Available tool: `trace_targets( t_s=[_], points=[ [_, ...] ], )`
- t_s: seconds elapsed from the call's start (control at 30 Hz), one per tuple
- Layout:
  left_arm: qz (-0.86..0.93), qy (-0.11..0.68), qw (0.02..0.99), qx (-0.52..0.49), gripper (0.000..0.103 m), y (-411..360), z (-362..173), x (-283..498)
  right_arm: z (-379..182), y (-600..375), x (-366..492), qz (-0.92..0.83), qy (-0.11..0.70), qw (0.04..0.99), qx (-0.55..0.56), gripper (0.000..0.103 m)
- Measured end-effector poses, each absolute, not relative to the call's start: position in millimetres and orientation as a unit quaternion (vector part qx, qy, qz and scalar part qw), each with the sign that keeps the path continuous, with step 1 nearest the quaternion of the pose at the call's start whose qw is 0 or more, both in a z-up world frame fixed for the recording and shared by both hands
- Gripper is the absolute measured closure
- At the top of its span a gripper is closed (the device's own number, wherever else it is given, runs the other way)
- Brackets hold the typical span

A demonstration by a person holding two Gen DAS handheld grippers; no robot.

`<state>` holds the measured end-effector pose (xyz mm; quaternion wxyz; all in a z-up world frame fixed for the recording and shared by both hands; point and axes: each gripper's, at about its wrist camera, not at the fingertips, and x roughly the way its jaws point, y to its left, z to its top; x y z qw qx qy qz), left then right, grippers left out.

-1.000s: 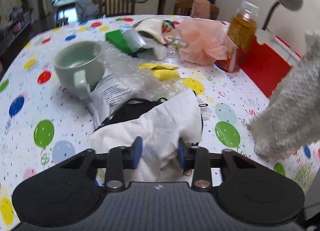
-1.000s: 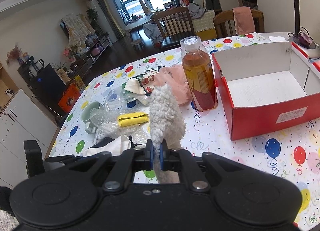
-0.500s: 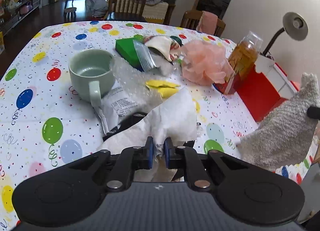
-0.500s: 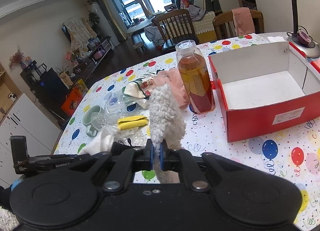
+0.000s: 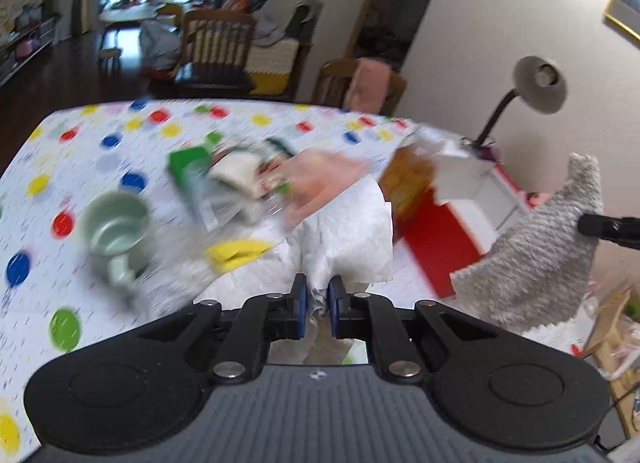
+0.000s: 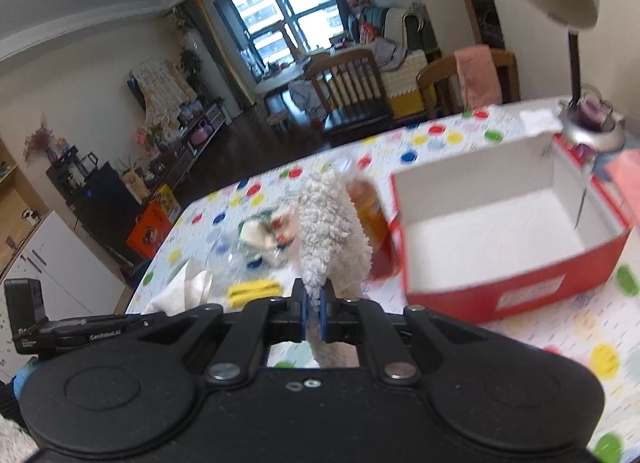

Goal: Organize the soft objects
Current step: 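Lift the tissue and towel and carry both toward the red box, then lower the tissue and towel into the box and open both tools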

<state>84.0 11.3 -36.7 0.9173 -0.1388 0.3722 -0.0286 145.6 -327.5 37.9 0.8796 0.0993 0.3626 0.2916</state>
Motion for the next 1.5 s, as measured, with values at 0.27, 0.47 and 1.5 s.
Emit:
trace_targets(
  t_s=[0.27,0.47,1.5],
  points=[
    [-0.101,0.343,0.928,-0.106,0.092,-49,0,131,77,-365,182,0.254,0.317,0.911,0.064,0.098],
    [-0.152,0.329,0.929,-0.075,0.092,-106,20,171,91,-394,214,0.23,0.293,0.926,0.055,0.098],
    [-0.147,0.453,0.878,-0.047,0.092,-276,-94,365,-39,-440,353,0.214,0.429,0.878,0.014,0.098]
  ],
)
